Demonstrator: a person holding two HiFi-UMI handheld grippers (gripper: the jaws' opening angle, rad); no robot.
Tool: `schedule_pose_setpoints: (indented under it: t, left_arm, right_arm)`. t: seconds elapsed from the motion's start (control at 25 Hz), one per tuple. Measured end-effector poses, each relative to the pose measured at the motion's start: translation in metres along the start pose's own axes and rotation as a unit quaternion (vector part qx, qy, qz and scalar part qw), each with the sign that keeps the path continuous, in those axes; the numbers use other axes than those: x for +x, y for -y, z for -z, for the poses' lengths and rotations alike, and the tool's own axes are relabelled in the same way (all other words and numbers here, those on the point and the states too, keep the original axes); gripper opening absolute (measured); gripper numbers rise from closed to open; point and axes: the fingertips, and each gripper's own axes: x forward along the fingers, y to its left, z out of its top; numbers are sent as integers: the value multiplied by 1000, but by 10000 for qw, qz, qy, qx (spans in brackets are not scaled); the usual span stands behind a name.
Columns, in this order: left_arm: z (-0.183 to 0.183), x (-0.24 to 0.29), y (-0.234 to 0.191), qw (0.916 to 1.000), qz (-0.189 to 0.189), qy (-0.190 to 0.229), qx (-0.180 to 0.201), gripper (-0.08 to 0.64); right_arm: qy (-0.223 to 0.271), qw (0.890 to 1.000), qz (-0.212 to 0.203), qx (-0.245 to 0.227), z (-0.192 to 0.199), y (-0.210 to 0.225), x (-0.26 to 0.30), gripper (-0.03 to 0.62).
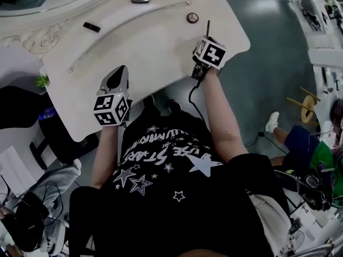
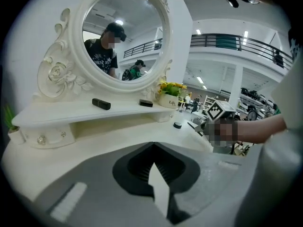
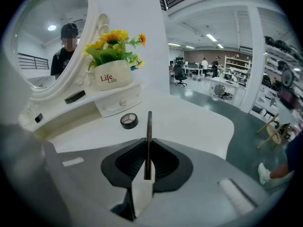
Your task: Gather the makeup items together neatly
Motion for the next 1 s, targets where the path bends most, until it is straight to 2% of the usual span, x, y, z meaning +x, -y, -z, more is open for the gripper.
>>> schedule_pose_setpoints:
  t: [0.4, 0.64, 0.8, 1.0]
  left_arm:
    - [9, -59, 15, 9936, -982, 452, -328, 0]
    - [45, -103, 18, 9836, -1606, 491, -655, 0]
    - [59, -132, 10, 9737, -2043, 596, -815, 0]
    - [68, -160, -13, 9655, -2334, 671, -941, 0]
  right_arm:
    - [228, 9915, -1084, -679, -3, -51, -45, 66]
    - [117, 9744, -1818, -1314, 21, -108, -58, 66]
    - [80, 9577, -2279, -1757, 37, -148, -70, 66]
    - [27, 9442, -2606, -2015, 61, -194, -88, 66]
